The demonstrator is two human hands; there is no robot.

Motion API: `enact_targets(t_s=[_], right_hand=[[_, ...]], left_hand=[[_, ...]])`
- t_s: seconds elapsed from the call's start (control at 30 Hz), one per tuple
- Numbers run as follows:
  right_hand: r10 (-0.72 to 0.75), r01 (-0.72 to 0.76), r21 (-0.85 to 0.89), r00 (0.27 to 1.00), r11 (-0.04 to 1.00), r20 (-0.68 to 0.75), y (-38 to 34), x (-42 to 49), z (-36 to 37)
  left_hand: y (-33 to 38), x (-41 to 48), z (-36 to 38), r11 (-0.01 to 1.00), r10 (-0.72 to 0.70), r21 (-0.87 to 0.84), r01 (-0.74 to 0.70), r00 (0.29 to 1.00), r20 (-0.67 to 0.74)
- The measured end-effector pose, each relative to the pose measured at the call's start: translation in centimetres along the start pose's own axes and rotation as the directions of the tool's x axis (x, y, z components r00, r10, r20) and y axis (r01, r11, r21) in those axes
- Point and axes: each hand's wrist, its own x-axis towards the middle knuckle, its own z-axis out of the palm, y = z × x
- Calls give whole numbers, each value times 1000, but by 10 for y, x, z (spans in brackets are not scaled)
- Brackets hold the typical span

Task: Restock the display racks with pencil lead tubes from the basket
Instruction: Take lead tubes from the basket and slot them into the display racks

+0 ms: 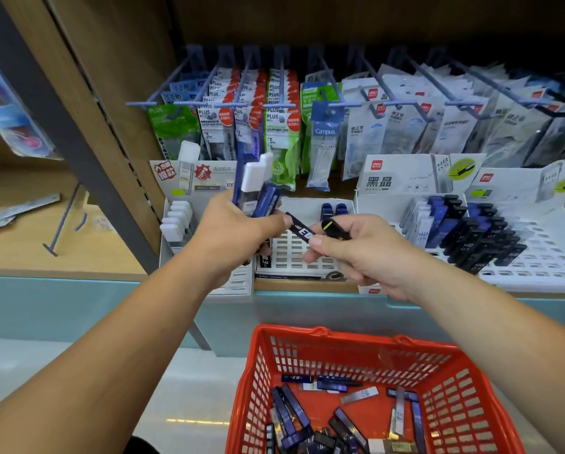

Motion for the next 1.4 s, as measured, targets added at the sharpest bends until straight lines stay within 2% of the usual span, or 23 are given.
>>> enact_targets(t_s=[0.1,0.33,0.57,0.67,0.83,0.9,1.0,1.03,1.1,1.27,1.4], right_hand=[[10,-4,64,996,998,-94,2,3,-5],[-14,27,112,993,993,-119,-1,6,0],[6,-10,-107,999,994,-41,0,2,14],[13,-15,-32,998,999,-57,1,5,15],[45,-1,242,983,970,-176,3,17,9],[36,7,214,980,977,-195,1,17,8],[-10,14,18,979,1000,-204,0,14,11],[-14,14,2,980,1000,-197,1,14,13],[-7,19,60,980,998,-201,2,15,17],[13,73,286,957,955,-290,1,18,15],[-12,131,293,926,947,-377,-2,22,18]], left_hand=[[-3,3,-10,1000,-25,-18,24,999,-23],[-5,7,-23,999,-43,-34,42,999,-31],[-7,8,-22,989,-52,-143,49,999,-13],[-7,10,-23,988,-41,-148,37,999,-23],[-15,14,-36,995,-76,-64,74,997,-24],[-16,12,-36,995,-85,-49,85,996,-11],[-10,9,-34,989,-80,-127,77,997,-18],[-8,9,-34,985,-82,-152,78,996,-19],[-6,9,-35,985,-79,-154,75,997,-21],[-15,10,-37,996,-88,25,89,996,-17],[-15,8,-31,994,-84,72,83,996,7]])
